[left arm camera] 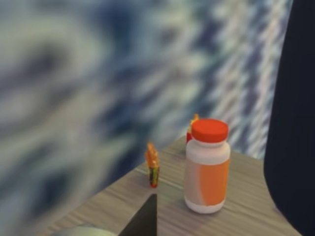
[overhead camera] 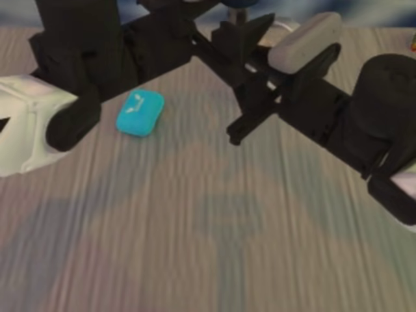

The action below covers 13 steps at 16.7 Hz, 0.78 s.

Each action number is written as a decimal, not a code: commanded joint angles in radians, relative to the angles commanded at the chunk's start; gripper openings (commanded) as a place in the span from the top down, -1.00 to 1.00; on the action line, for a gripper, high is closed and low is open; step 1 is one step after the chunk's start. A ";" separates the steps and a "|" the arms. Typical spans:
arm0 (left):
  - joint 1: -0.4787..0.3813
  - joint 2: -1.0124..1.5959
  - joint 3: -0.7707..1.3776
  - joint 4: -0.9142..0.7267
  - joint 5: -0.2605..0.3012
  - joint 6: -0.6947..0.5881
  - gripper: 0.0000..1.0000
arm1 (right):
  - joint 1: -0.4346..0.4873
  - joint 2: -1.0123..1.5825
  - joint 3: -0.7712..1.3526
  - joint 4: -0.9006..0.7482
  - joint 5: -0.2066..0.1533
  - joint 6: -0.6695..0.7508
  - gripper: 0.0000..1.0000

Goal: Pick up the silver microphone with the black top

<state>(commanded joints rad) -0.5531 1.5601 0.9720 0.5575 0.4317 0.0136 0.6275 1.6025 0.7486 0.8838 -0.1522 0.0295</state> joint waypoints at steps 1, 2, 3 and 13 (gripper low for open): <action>0.000 0.000 0.000 0.000 0.000 0.000 0.06 | 0.000 0.000 0.000 0.000 0.000 0.000 1.00; 0.000 0.000 0.000 0.000 0.000 0.000 0.21 | 0.000 0.000 0.000 0.000 0.000 0.000 1.00; 0.000 0.000 0.000 0.000 0.000 0.000 0.36 | 0.000 0.000 0.000 0.000 0.000 0.000 1.00; 0.000 0.000 0.000 0.000 0.000 0.000 1.00 | 0.000 0.000 0.000 0.000 0.000 0.000 1.00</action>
<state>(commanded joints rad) -0.5531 1.5601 0.9720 0.5575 0.4317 0.0136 0.6275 1.6025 0.7486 0.8838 -0.1522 0.0295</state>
